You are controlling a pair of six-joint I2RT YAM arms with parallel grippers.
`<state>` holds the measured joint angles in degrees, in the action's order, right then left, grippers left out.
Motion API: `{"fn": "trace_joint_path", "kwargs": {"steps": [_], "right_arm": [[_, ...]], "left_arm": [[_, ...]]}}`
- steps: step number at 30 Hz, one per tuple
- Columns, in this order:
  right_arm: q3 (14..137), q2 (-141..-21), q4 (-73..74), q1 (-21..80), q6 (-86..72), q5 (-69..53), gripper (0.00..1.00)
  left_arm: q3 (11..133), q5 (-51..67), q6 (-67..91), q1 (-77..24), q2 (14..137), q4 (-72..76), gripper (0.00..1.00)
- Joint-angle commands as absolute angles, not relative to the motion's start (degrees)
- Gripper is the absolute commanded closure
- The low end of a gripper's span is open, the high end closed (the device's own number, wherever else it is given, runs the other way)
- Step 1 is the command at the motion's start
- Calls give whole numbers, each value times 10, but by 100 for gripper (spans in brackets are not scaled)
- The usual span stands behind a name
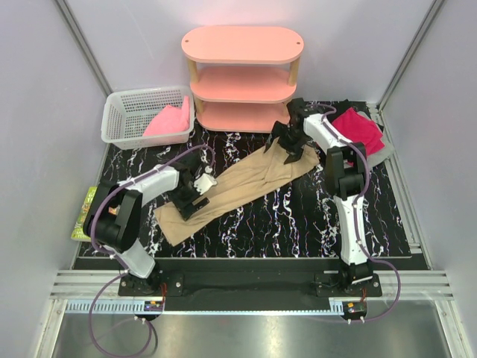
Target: Fold and stack the t-shirts
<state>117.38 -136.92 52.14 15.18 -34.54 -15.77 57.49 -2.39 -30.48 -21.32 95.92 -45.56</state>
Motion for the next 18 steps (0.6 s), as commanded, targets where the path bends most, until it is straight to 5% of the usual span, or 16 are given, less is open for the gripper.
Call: {"fn": "trace_joint_path", "kwargs": {"steps": [1,11,18], "right_arm": [[1209,-1414,511,140,-345,-173,0],[1222,-1446,523,92,-334,-161,0],[1345,-1500,591,72,-306,-143,0]], "left_arm": [[518,-46,-316,-212,916,-445,16],[514,16,-309,-242,886,-486,16],[593,119,-263,-333,889,-547,15]]}}
